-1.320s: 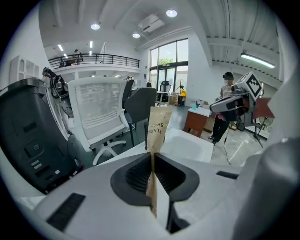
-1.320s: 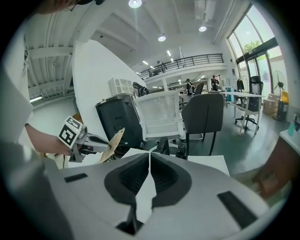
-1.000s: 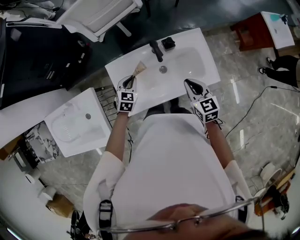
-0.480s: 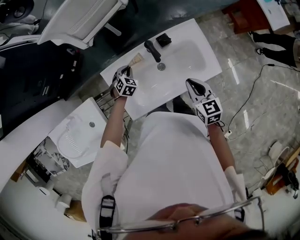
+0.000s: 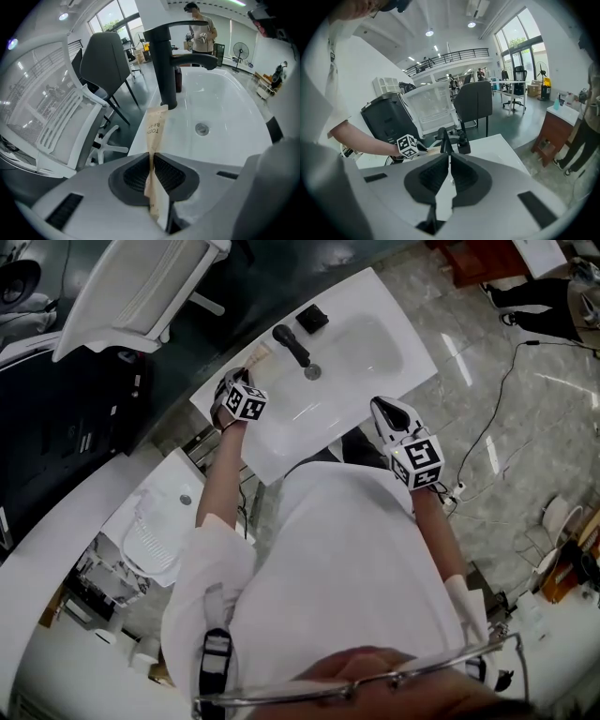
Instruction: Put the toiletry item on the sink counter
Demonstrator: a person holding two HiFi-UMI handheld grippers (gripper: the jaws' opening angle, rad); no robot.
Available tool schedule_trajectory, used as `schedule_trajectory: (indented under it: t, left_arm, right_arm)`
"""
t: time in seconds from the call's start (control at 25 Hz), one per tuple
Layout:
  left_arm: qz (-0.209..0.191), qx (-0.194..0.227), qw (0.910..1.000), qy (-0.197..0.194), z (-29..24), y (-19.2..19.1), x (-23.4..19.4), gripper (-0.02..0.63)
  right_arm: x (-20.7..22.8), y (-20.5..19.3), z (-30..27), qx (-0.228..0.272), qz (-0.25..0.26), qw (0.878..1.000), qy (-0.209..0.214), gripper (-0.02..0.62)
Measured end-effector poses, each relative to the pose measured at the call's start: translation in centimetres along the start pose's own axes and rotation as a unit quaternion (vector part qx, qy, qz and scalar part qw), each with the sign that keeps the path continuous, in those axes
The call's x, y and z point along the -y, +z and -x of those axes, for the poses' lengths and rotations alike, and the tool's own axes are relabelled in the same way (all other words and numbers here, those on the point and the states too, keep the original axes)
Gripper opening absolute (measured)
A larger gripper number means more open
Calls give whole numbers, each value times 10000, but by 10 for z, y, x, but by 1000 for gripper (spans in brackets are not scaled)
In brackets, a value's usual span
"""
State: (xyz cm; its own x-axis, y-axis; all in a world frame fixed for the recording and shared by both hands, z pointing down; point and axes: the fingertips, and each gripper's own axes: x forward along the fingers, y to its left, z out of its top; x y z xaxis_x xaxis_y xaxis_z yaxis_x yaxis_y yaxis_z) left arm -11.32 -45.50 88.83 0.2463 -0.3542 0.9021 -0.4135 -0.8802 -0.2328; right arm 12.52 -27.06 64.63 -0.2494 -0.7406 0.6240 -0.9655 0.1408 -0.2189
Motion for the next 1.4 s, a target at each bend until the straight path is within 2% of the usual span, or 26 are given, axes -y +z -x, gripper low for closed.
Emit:
schedule_trajectory:
  t: [0.24, 0.4, 0.52, 0.88, 1.08, 1.24, 1.4]
  left_arm:
    - [-136, -11, 9999, -24, -8, 1, 3, 32]
    - [-34, -63, 9999, -104, -8, 0, 8, 140]
    - [98, -82, 9999, -105, -6, -4, 8, 179]
    - [414, 114, 9991, 60, 27, 1, 10, 184]
    - [888, 430, 9950, 151, 54, 15, 13, 184]
    - [1509, 795, 9853, 126, 81, 30, 20, 184]
    - [1915, 1103, 9750, 217, 108, 44, 25, 184]
  right_arm:
    - [2, -3, 0, -62, -42, 10000, -30, 18]
    - [4, -4, 2, -71, -21, 10000, 2, 18]
    - [5, -4, 2, -54, -2, 10000, 51, 18]
    - [2, 5, 5, 91, 175, 9994, 285, 18]
    - [3, 14, 10, 190, 319, 9984, 436, 18]
    - [3, 21, 15, 266, 413, 9971, 583, 18]
    - [5, 27, 18, 327, 490, 9955, 749, 18]
